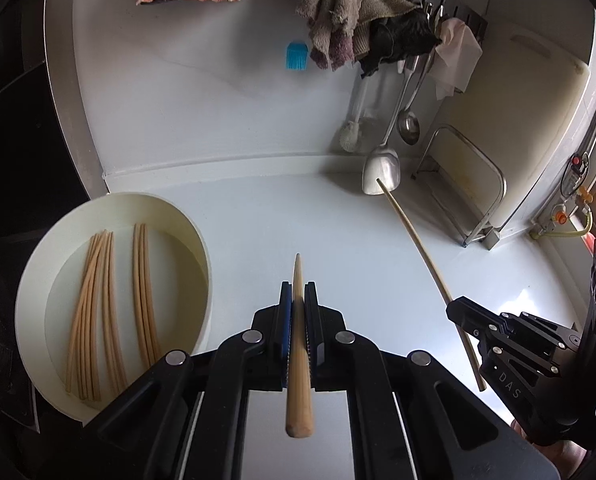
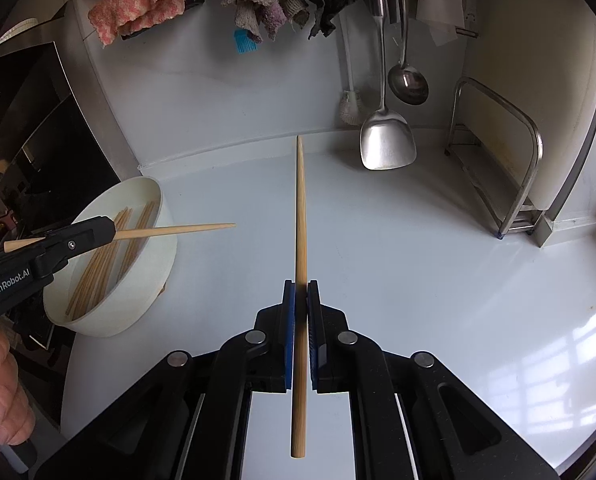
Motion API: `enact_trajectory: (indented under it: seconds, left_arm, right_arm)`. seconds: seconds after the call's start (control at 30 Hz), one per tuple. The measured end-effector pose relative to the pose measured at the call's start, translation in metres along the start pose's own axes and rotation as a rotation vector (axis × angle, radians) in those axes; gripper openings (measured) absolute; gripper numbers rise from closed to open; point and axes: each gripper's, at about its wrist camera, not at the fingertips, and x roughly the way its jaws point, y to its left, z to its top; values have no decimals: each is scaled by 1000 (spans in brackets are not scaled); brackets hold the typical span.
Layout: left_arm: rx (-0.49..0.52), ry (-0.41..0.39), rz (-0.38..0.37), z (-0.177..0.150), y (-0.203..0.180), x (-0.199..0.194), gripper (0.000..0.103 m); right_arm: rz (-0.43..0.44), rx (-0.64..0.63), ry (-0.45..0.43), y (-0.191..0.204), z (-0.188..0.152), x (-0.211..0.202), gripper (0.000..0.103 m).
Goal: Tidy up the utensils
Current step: 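Lift both chopsticks and carry them over the white basin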
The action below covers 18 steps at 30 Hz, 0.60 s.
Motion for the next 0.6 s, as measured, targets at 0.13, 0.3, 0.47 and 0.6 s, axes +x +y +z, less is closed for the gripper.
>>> enact_trajectory:
  seconds: [0.13, 0.3, 0.47, 0.6]
  left_arm:
    - [-12, -46, 17, 12, 22, -23, 7]
    - [-45, -77, 92, 18, 70, -45, 7]
    - [-76, -62, 186, 11, 129, -48, 7]
    - [-109, -36, 215, 4, 170, -41, 7]
  right_arm:
    - [31, -24, -13, 19, 1, -7, 6]
    - [113, -84, -15, 65, 2, -5, 6]
    - [196, -136, 25, 126, 15, 23, 6]
    - [235, -171, 85, 172, 19, 58, 6]
